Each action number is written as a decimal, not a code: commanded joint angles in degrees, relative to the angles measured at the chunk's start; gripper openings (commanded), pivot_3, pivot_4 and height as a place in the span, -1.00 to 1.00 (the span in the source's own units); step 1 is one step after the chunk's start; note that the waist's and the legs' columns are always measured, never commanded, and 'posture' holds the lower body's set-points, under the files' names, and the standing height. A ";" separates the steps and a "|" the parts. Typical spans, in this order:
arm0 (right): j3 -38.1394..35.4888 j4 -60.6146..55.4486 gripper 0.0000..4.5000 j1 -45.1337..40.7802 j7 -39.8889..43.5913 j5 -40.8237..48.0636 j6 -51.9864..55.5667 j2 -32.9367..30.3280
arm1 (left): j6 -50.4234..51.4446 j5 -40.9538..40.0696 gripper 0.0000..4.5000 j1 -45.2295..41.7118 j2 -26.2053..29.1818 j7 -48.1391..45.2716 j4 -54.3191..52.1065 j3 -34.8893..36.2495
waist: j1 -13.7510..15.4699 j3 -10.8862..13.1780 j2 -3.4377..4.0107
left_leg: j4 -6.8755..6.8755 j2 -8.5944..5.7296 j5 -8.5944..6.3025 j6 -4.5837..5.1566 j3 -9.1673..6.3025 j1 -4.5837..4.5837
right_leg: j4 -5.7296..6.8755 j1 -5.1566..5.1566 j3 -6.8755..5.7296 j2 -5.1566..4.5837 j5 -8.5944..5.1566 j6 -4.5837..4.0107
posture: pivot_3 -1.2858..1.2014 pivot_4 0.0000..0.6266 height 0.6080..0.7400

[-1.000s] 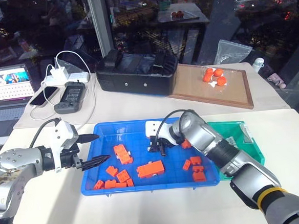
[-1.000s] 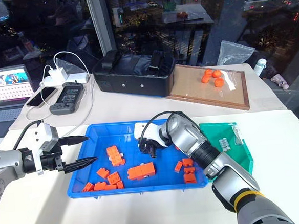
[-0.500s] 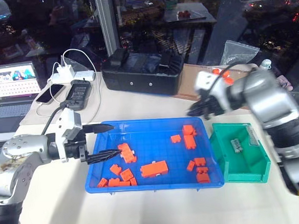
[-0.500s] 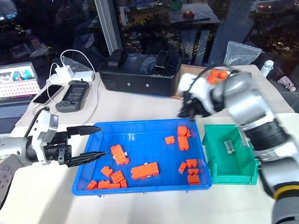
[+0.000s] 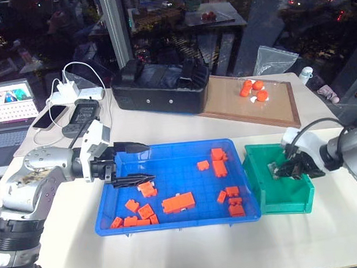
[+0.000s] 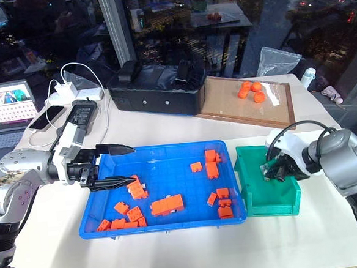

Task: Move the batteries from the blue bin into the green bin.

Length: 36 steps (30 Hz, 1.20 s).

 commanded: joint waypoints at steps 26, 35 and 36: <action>29.33 -4.39 0.98 -19.17 4.39 -2.59 -15.94 25.25 | 1.07 1.27 1.00 18.39 11.44 -1.43 -9.67 11.04 | 0.84 -0.01 -0.02 | 0.34 0.19 -0.03 -0.05 0.00 -0.17 | 0.08 -0.27 -0.26 0.00 -0.03 -0.15 | 0.03 -0.52 0.93; 27.76 -2.92 0.35 -19.07 2.43 -4.10 -13.93 28.66 | 2.19 0.36 1.00 17.99 11.24 0.44 -10.91 10.97 | 0.77 -0.01 -0.02 | 0.40 0.30 -0.04 -0.07 0.07 -0.16 | 0.14 -0.27 -0.32 0.05 0.05 -0.20 | 0.03 -0.52 0.93; 27.10 -3.56 0.20 -19.24 2.68 -3.67 -13.52 28.29 | 2.07 0.42 1.00 17.77 11.20 0.38 -10.79 10.72 | 0.76 -0.01 -0.02 | 0.40 0.31 -0.04 -0.08 0.07 -0.16 | 0.14 -0.27 -0.31 0.05 0.05 -0.20 | 0.03 -0.52 0.93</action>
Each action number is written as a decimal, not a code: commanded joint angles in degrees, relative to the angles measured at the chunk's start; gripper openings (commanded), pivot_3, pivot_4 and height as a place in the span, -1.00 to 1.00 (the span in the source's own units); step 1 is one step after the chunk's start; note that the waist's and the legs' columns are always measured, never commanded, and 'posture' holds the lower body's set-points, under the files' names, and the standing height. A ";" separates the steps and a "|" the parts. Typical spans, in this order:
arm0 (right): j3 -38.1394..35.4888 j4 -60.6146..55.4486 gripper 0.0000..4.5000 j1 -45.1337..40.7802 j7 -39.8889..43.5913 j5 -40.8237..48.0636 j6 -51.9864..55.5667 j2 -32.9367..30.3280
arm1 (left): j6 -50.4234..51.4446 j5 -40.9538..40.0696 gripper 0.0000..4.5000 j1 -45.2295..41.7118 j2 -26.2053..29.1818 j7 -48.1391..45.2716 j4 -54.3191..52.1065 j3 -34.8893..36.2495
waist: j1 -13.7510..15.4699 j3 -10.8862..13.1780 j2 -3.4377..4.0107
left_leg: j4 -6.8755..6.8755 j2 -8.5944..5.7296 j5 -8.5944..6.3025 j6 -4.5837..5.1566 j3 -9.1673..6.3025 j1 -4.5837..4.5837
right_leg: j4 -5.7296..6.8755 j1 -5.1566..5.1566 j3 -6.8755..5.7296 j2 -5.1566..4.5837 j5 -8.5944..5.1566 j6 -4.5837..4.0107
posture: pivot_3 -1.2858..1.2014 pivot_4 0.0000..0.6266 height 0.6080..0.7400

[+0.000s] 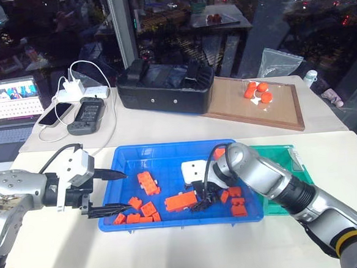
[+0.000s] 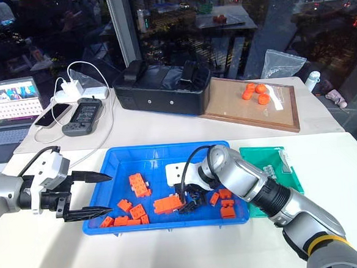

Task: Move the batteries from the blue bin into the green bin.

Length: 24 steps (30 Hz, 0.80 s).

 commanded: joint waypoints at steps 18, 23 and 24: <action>-13.82 14.18 -0.36 -4.44 -6.32 -2.00 -2.82 -3.72 | -1.47 0.11 1.00 -5.81 -0.59 -0.06 1.31 -2.30 | -0.31 0.00 0.00 | -0.02 -0.01 0.00 0.00 0.03 -0.03 | -0.05 0.02 0.03 0.00 -0.05 -0.10 | 0.03 -0.52 0.93; -14.94 16.62 -0.01 -4.57 -7.69 -2.93 -3.44 -3.15 | -1.72 0.36 1.00 -5.62 -0.25 -0.57 1.45 -2.50 | -0.65 -0.01 0.01 | -0.06 0.03 0.00 0.02 0.02 -0.07 | 0.00 0.16 0.09 0.10 0.01 0.01 | 0.03 -0.52 0.93; -15.51 16.01 0.08 -4.60 -7.51 -2.38 -2.44 -3.18 | -1.64 0.31 1.00 -5.54 -0.21 -0.56 1.41 -2.39 | -0.59 -0.01 0.01 | -0.06 0.03 0.00 0.02 0.03 -0.06 | 0.00 0.16 0.09 0.10 0.01 0.01 | 0.03 -0.52 0.93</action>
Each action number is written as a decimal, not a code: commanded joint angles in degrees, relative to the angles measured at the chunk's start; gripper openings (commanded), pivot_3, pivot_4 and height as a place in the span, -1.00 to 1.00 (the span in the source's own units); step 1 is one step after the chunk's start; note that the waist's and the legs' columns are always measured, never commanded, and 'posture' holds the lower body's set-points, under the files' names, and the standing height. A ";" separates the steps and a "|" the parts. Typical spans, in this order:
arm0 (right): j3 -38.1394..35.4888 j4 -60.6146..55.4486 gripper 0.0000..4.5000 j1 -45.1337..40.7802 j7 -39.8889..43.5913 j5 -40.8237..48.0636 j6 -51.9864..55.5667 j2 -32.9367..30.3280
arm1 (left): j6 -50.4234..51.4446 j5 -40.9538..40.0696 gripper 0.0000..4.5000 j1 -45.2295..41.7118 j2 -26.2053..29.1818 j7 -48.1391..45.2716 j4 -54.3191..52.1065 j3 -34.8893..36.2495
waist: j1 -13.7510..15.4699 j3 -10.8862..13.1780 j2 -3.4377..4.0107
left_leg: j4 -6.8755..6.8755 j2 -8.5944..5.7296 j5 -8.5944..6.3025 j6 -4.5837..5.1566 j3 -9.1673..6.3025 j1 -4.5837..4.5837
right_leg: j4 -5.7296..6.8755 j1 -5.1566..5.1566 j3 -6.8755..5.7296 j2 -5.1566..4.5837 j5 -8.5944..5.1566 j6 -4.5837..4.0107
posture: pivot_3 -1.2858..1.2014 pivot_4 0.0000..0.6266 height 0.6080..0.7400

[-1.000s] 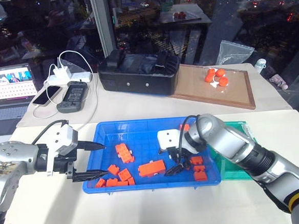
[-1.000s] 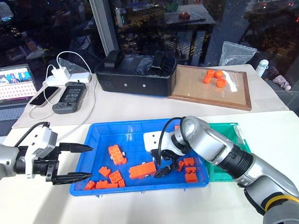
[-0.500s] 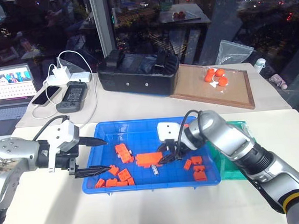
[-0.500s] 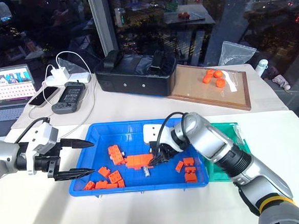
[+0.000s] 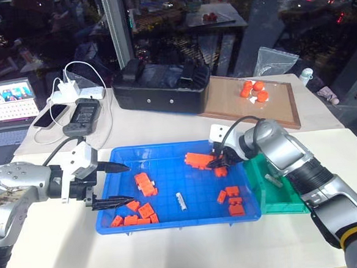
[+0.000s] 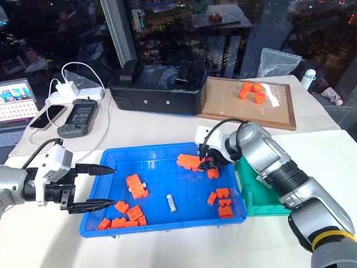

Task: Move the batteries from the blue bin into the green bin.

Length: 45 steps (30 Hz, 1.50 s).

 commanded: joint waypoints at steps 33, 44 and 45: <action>10.15 -7.36 0.88 7.17 6.69 -1.91 -9.69 10.25 | -0.36 -0.59 1.00 3.26 1.33 -0.05 -2.04 2.64 | 0.27 -0.02 -0.02 | 0.11 0.06 -0.01 -0.04 0.01 0.29 | 0.28 -0.06 -0.04 0.03 -0.05 -0.07 | 0.03 -0.52 0.93; 2.55 -11.38 0.11 2.91 9.09 2.17 -2.84 6.74 | -0.61 -1.30 1.00 0.83 0.92 -1.22 -0.21 1.38 | 0.27 -0.02 -0.03 | 0.11 0.05 -0.14 -0.25 0.02 0.29 | 0.39 -0.06 -0.02 0.00 -0.08 -0.13 | 0.03 -0.52 0.93; 0.51 -12.60 0.11 2.20 9.69 3.45 -1.04 5.46 | -0.59 -1.66 1.00 -0.32 0.65 -1.62 0.16 0.96 | 0.30 -0.01 -0.03 | 0.11 0.05 -0.14 -0.25 0.01 0.25 | 0.42 -0.06 -0.02 0.00 -0.08 -0.13 | 0.03 -0.52 0.93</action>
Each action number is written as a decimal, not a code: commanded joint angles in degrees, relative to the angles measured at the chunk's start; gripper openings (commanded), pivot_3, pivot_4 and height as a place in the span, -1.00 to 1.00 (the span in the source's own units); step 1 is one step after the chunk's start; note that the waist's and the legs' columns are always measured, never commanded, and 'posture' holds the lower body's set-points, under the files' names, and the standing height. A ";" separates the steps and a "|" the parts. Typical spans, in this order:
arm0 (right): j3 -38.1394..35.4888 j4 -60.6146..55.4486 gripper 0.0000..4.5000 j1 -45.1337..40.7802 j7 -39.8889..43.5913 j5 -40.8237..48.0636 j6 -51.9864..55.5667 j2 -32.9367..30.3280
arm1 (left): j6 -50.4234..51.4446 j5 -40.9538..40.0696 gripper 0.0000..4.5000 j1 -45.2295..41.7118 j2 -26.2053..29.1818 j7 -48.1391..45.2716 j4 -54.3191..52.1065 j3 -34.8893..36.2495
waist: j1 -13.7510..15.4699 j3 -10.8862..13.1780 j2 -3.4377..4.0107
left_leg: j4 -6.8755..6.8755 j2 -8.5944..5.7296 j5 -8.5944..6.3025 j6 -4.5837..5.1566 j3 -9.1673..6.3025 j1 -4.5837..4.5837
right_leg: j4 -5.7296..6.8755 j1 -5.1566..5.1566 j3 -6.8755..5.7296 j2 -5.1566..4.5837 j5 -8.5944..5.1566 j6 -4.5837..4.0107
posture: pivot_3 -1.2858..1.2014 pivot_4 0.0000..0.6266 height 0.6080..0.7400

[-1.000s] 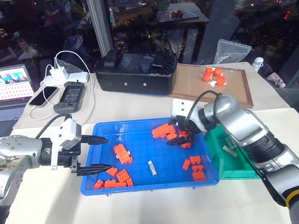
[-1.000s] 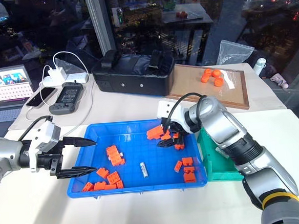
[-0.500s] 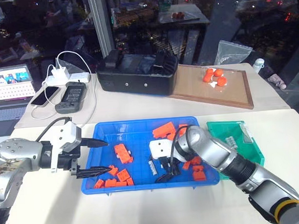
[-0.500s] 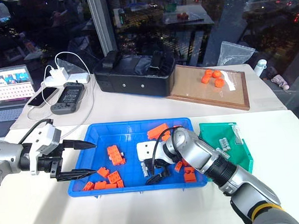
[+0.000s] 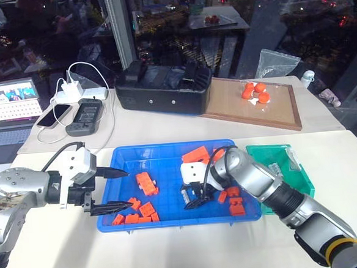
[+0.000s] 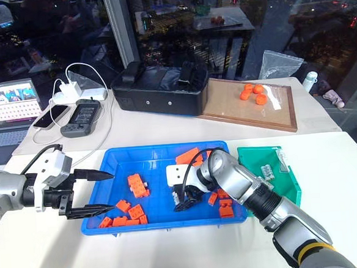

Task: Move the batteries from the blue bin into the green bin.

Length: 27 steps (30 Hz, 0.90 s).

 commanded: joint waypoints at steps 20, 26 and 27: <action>-21.33 -7.35 0.11 9.55 1.90 2.16 7.66 -36.84 | 1.95 -6.91 1.00 -26.47 -13.30 -0.26 7.33 -7.25 | -0.20 -0.03 0.14 | 0.00 -0.15 0.04 0.27 -0.09 -0.27 | -0.46 0.15 0.12 0.04 -0.01 0.29 | 0.03 -0.52 0.93; -21.09 -6.05 0.96 9.26 1.04 2.06 7.09 -36.14 | 0.38 -4.02 1.00 -25.04 -12.63 0.17 9.04 -7.71 | -0.12 -0.02 0.16 | 0.08 -0.17 0.05 0.26 -0.10 -0.25 | -0.45 0.20 0.17 0.04 0.01 0.38 | 0.03 -0.52 0.93; -21.13 -5.56 0.96 8.04 1.26 2.14 6.78 -35.94 | -0.37 -2.85 1.00 -24.53 -12.09 0.20 9.55 -7.81 | -0.10 -0.02 0.16 | 0.08 -0.17 0.05 0.26 -0.09 -0.24 | -0.46 0.20 0.17 0.04 0.01 0.38 | 0.03 -0.52 0.93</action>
